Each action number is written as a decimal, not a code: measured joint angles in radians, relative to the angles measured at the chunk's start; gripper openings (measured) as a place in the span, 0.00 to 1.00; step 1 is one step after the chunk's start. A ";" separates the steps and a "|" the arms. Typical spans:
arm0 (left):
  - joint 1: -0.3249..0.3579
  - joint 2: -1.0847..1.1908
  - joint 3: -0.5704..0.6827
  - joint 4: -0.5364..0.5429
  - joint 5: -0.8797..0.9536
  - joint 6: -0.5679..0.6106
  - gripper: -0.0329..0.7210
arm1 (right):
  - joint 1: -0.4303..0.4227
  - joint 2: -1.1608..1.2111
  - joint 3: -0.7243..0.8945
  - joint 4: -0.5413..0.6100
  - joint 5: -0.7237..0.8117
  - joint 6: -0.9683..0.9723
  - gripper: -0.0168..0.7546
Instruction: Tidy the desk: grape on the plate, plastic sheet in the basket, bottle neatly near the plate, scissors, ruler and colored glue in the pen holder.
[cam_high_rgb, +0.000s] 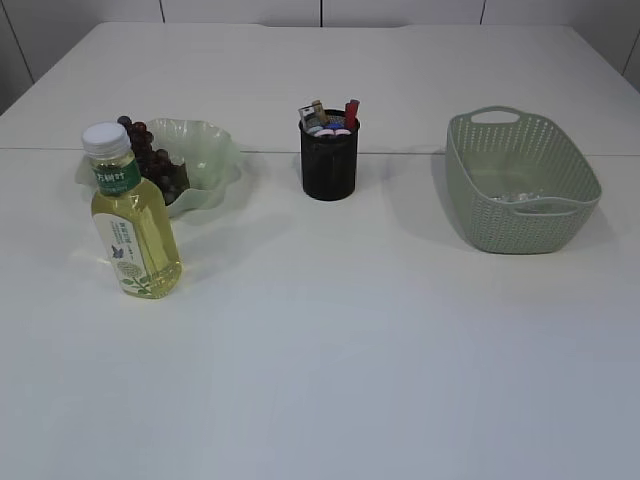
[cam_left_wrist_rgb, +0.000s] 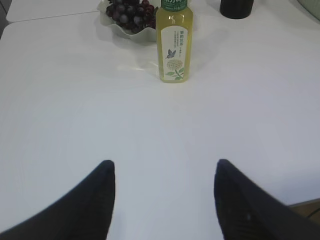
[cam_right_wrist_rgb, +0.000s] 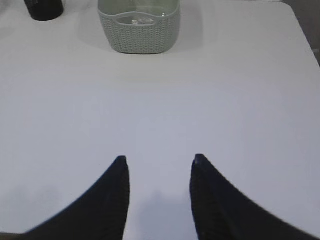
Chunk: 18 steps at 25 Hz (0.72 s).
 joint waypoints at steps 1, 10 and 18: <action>0.000 0.000 0.000 0.002 0.000 0.000 0.65 | -0.017 0.000 0.000 0.000 0.000 0.000 0.45; 0.000 0.000 0.000 0.002 0.000 0.000 0.62 | -0.122 0.000 0.000 0.000 0.000 -0.002 0.45; 0.000 0.000 0.000 0.002 0.000 0.002 0.61 | -0.158 0.000 0.000 -0.001 0.000 -0.002 0.45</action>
